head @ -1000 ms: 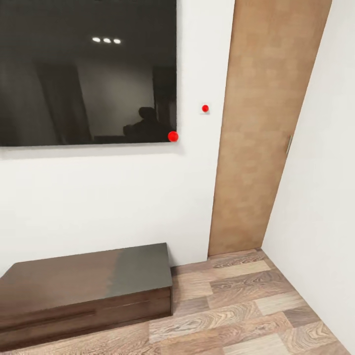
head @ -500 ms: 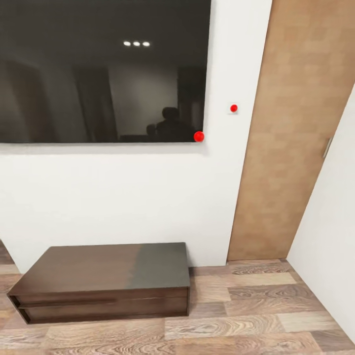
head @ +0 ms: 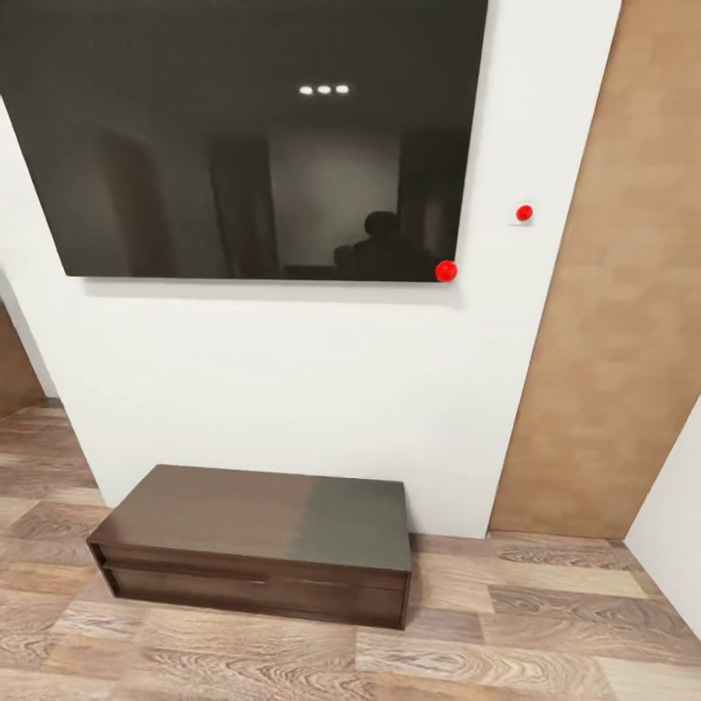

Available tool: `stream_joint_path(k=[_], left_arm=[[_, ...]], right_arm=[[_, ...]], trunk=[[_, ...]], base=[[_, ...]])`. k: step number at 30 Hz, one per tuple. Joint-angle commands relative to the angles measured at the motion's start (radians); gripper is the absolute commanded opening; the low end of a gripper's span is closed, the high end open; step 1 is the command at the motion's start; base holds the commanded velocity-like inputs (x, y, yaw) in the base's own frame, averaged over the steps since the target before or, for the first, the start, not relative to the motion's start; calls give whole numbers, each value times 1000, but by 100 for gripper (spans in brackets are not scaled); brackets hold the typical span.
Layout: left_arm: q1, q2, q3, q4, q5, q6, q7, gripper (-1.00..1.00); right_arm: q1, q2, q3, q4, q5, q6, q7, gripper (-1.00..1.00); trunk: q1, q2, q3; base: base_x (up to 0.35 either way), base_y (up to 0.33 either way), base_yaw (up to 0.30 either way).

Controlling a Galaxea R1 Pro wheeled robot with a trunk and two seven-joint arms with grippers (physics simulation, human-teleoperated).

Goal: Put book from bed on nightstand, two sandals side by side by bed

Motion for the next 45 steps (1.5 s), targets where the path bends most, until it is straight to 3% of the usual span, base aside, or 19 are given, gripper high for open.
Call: stream_joint_path(k=[1,45], left_arm=[[0,-1,1,-1,6,-1,0,100],[0,-1,1,-1,6,-1,0,100]], right_arm=[[1,0,0,-1,0,-1,-2,100],[1,0,1,-1,0,-1,-2,100]], trunk=[[0,0,-1],[0,0,-1]], base=[[0,0,294],[0,0,294]])
